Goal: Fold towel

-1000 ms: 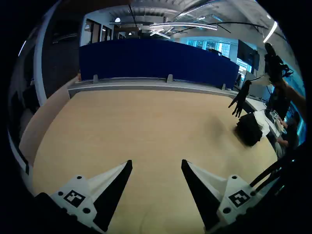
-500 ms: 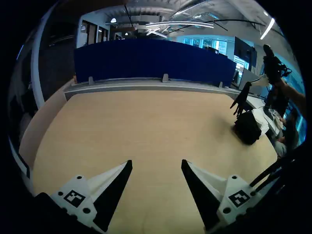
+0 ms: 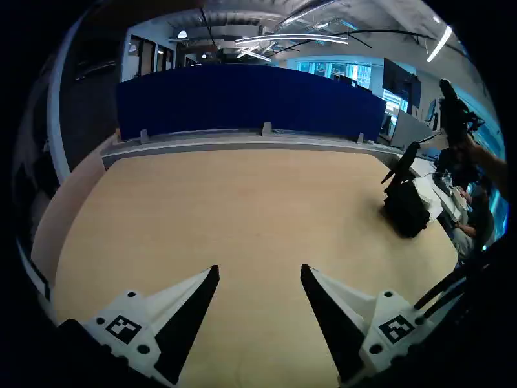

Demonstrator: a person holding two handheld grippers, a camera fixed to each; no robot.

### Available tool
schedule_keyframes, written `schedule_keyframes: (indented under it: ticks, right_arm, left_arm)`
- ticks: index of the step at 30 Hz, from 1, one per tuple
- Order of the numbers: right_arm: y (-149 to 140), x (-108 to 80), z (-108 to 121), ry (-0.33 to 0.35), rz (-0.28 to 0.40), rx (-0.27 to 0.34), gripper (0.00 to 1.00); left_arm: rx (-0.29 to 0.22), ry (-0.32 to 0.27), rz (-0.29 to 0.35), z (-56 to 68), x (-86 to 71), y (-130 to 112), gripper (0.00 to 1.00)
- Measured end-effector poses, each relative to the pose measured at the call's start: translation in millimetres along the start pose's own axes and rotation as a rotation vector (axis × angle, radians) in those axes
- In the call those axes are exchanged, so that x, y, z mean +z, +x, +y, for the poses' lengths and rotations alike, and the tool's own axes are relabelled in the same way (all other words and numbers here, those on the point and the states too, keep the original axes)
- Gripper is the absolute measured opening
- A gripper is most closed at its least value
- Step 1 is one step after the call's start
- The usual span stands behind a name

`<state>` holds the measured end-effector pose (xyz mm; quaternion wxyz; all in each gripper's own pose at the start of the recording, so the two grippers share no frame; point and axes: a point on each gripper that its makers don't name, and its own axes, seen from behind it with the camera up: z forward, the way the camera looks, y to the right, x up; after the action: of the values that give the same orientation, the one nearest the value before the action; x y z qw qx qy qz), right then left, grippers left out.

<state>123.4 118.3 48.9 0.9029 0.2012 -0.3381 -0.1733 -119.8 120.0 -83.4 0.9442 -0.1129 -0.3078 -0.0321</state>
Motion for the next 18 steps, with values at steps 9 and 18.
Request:
schedule_keyframes:
  ticks: [9, 18]
  right_arm:
    - [-42.3, -19.9, 6.3, -0.008, -0.042, 0.017, 0.05]
    - [-92.5, -30.4, 7.8, -0.017, -0.091, 0.067, 0.05]
  left_arm:
    - [0.008, -0.021, 0.003, 11.1, 1.1, 3.3, 0.94]
    - [0.026, -0.031, -0.002, 20.2, 1.1, 0.5, 0.94]
